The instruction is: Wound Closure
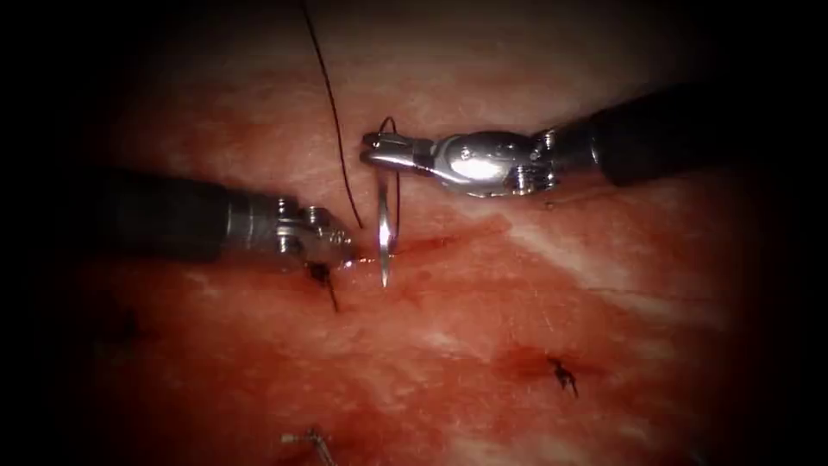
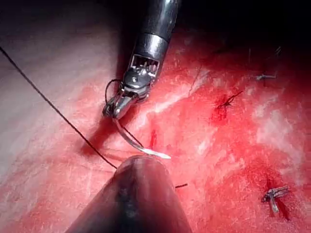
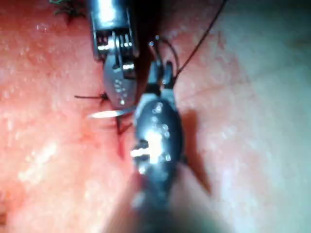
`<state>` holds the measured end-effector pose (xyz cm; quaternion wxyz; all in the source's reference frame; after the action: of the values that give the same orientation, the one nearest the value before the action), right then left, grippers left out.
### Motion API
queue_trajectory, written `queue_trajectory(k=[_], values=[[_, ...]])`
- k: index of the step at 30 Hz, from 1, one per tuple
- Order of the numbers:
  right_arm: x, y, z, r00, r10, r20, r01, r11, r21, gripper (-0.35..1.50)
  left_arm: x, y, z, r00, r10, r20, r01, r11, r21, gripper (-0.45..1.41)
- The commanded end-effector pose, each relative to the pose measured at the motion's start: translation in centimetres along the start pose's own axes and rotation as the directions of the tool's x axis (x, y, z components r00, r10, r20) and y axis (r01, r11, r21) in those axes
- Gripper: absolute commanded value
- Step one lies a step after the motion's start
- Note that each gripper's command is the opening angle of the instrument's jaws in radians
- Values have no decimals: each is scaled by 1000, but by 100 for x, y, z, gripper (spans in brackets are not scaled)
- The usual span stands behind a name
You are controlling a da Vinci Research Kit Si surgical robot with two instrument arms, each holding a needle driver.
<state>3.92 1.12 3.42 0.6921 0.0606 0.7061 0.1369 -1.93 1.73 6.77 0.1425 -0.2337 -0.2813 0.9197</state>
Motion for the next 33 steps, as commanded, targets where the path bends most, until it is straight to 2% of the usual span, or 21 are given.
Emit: queue_trajectory(k=[1,10,15,27,33], values=[[-11,2,10,1000,-9,2,9,1000,-3,-35,2,8,6,1000,-2,0,2,1000,-4,-45],[-31,2,26,997,-74,7,74,997,-16,-35,10,29,-8,1000,-4,-2,4,1000,-17,-45],[-49,-16,26,992,-119,30,119,993,14,-35,10,32,-18,1000,-3,5,3,1000,-10,-45],[-46,-25,-1,985,-168,49,164,984,66,-35,15,38,-26,1000,0,7,0,1000,-5,-45],[-47,-30,1,984,-171,49,168,983,70,-35,23,45,-41,1000,4,-6,-4,1000,11,-45]])
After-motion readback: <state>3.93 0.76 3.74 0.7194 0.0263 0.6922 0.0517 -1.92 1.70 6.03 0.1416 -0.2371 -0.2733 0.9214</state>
